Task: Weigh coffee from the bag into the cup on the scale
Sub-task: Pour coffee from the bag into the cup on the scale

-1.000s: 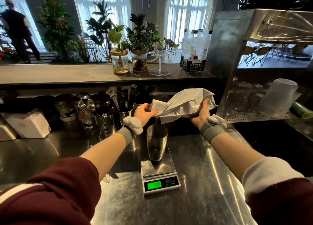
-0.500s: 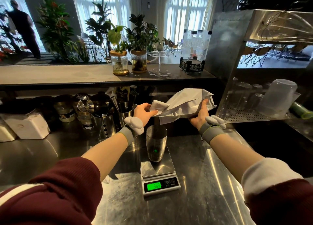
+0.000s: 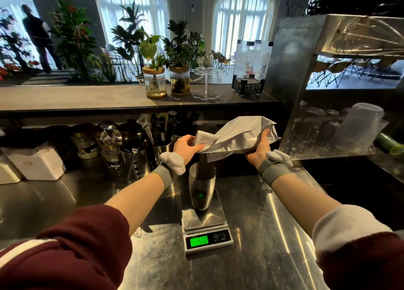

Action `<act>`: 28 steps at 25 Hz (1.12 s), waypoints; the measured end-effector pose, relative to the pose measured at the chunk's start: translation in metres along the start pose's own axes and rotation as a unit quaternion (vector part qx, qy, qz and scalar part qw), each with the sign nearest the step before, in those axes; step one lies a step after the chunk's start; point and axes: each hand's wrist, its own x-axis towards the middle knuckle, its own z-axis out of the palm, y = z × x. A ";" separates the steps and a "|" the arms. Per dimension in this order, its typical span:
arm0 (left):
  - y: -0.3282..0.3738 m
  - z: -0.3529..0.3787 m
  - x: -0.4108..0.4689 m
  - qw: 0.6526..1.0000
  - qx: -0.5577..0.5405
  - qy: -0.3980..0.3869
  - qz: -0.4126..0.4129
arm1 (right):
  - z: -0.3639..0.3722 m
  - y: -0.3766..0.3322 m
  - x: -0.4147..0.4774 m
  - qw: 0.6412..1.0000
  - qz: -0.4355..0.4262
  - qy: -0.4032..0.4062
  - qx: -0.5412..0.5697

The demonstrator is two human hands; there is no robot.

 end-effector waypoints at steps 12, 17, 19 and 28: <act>-0.001 -0.001 -0.001 1.000 -0.013 -0.014 -0.002 | 0.001 0.000 -0.001 1.000 0.000 -0.015 0.004; 0.001 -0.001 -0.001 0.999 0.026 0.023 0.026 | 0.001 0.001 -0.002 1.000 -0.002 -0.005 0.005; 0.002 -0.001 -0.001 0.998 0.043 0.037 0.035 | 0.002 0.002 -0.003 1.000 0.000 -0.007 0.004; 0.000 -0.003 -0.003 0.999 -0.016 0.013 0.024 | 0.002 0.001 -0.005 1.000 -0.004 0.002 -0.001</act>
